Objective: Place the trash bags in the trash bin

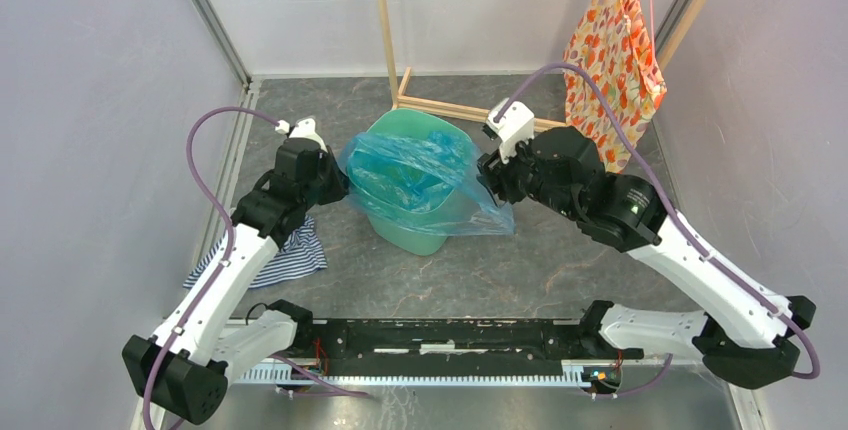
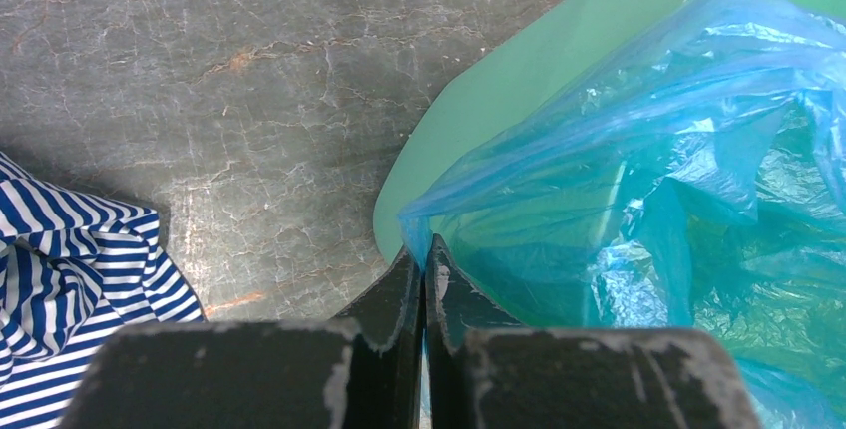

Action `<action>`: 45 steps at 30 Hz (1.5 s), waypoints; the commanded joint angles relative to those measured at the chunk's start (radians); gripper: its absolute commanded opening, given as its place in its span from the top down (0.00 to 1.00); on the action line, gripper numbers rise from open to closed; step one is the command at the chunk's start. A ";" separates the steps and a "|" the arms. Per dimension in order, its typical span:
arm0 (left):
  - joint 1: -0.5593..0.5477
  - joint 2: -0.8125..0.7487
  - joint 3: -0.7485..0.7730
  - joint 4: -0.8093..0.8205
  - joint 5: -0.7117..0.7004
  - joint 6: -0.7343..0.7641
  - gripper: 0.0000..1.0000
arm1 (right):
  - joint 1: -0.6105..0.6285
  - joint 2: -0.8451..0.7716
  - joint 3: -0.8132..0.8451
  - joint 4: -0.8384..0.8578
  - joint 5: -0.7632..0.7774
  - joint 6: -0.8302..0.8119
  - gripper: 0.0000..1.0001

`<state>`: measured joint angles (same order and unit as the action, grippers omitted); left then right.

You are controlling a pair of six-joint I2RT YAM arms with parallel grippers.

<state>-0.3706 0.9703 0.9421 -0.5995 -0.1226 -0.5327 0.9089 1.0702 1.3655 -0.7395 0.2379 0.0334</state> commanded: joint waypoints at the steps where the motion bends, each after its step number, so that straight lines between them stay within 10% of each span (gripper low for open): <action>1: 0.004 0.006 0.044 0.030 -0.010 -0.010 0.94 | 0.026 0.069 0.113 0.042 -0.068 -0.061 0.41; 29: 0.005 0.017 0.057 0.027 -0.017 0.000 0.94 | 0.218 0.494 0.406 -0.097 0.280 -0.230 0.57; 37: 0.005 0.028 0.061 0.032 -0.025 0.006 0.94 | 0.208 0.541 0.466 -0.055 0.357 -0.258 0.99; 45: 0.004 0.056 0.060 0.078 -0.061 0.008 0.95 | 0.052 0.608 0.551 0.038 0.280 -0.274 1.00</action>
<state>-0.3706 1.0172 0.9565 -0.5903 -0.1406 -0.5323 1.0504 1.6531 1.8534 -0.8013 0.5453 -0.2317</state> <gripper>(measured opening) 0.058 0.006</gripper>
